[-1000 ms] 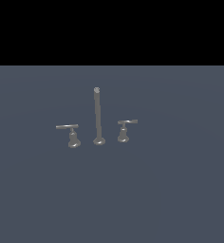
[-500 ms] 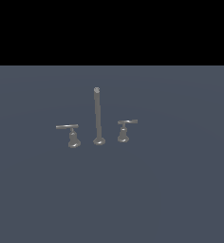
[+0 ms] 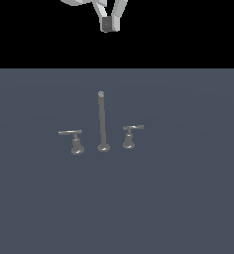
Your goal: Turn on the faucet by rotating a designated handle.
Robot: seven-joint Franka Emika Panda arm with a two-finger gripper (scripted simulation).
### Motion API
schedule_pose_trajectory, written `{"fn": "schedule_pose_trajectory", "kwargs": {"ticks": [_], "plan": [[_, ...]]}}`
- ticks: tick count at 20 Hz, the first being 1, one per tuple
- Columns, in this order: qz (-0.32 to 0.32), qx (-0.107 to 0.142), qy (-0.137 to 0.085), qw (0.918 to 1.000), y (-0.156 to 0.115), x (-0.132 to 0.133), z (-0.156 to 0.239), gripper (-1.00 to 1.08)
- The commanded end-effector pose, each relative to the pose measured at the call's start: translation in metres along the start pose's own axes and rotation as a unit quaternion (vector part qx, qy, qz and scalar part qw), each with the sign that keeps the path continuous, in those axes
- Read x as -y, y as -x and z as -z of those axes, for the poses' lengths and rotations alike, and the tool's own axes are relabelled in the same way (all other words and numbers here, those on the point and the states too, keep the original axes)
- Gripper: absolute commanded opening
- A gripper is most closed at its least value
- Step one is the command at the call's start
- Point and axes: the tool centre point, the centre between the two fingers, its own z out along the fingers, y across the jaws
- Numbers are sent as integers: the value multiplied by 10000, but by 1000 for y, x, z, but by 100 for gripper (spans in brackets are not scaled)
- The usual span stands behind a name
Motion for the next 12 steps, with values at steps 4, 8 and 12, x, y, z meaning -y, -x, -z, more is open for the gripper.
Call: {"fn": "schedule_pose_trajectory", "kwargs": {"ticks": [4,8,12], "plan": [[-621,10,13,9981,-26,16,-41,-100],[-1041,19,26,9946,-45,25,-68,-100],[-1451,26,40,9894,-64,32,-96,-100]]}}
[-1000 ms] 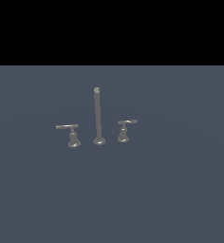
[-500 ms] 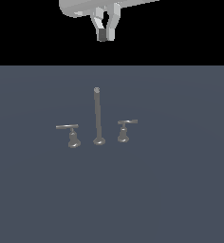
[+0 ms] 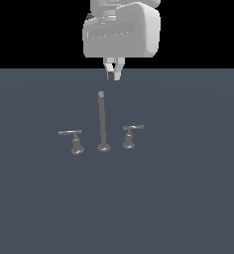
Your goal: Turn on the faucet by rotating a designated handle.
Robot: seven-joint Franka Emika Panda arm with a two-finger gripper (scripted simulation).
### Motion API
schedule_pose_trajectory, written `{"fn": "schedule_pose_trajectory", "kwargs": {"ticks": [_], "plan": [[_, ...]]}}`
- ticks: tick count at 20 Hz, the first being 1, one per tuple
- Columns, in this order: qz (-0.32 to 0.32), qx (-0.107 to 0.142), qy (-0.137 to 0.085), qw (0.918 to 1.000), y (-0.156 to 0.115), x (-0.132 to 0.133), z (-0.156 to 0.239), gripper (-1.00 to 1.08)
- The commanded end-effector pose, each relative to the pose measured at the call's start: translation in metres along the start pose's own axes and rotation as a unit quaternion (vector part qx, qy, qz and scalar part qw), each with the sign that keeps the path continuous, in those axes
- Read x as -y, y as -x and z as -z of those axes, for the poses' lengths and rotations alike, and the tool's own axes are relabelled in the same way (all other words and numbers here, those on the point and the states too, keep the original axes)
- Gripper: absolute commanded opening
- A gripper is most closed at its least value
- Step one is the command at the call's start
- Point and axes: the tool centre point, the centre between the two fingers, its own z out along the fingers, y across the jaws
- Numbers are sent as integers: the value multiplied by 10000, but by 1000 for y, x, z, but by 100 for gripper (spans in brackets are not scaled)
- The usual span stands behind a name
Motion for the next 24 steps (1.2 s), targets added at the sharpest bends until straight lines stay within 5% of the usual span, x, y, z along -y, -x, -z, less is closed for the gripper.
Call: {"fn": "schedule_pose_trajectory", "kwargs": {"ticks": [1,11,24], "plan": [[-264,2,5,9997,-11,7,-17,-100],[-1301,9,56,9915,-59,29,-85,-100],[-2520,10,125,9677,-123,39,-164,-100]]}}
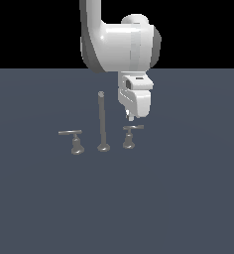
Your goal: Turn on the faucet by rotating a designated handle.
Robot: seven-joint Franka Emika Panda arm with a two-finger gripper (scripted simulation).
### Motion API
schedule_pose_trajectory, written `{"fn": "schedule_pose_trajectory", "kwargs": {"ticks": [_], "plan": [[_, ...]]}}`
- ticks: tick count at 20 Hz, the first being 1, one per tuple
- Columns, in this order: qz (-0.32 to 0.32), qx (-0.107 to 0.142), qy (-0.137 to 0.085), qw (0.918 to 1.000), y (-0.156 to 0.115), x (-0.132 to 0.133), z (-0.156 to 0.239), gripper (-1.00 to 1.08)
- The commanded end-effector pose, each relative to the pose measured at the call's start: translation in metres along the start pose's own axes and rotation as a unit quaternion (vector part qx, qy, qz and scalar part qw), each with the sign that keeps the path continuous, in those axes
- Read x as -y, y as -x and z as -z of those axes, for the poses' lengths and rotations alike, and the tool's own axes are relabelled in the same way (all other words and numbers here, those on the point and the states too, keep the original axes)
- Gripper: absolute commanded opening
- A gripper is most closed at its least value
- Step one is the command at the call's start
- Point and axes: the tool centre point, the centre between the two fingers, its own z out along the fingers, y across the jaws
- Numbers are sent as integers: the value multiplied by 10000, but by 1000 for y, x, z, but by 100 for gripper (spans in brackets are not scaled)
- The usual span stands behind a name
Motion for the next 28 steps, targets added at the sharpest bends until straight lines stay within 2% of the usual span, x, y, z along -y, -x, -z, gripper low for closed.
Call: {"fn": "schedule_pose_trajectory", "kwargs": {"ticks": [1,8,16,25,28], "plan": [[-185,-2,4,9998,-8,5,-11,-100],[-479,7,16,9989,-22,13,-29,-100],[-519,12,17,9987,-24,14,-31,-100],[-521,13,15,9986,-40,-19,-30,-100],[-487,14,-23,9988,-34,-13,-30,-100]]}}
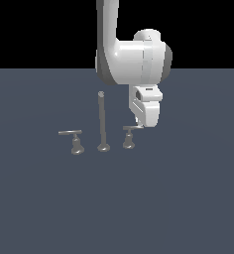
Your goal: Turn on the faucet by rotating a designated handle.
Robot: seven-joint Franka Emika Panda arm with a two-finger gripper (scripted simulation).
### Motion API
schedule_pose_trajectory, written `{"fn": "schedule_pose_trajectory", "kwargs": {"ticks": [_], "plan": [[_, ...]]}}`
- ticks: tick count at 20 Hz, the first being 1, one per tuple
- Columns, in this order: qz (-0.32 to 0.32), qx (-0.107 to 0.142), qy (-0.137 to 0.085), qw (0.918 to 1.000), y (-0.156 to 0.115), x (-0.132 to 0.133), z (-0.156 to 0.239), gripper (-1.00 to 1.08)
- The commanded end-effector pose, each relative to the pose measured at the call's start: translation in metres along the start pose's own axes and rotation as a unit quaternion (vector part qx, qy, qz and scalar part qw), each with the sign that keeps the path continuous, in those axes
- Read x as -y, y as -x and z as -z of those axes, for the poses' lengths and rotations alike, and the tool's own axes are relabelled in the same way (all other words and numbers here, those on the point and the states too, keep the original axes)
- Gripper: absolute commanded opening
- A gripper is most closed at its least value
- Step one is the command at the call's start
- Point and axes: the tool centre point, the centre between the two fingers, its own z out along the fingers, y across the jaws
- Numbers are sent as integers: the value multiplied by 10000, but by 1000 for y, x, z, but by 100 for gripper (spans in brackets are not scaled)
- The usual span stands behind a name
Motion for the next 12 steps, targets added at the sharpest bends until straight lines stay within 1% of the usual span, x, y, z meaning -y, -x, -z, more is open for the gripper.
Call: {"fn": "schedule_pose_trajectory", "kwargs": {"ticks": [1,12], "plan": [[-5,3,15,10000,0,-6,0,-100],[-30,1,41,10000,2,-44,1,-100]]}}
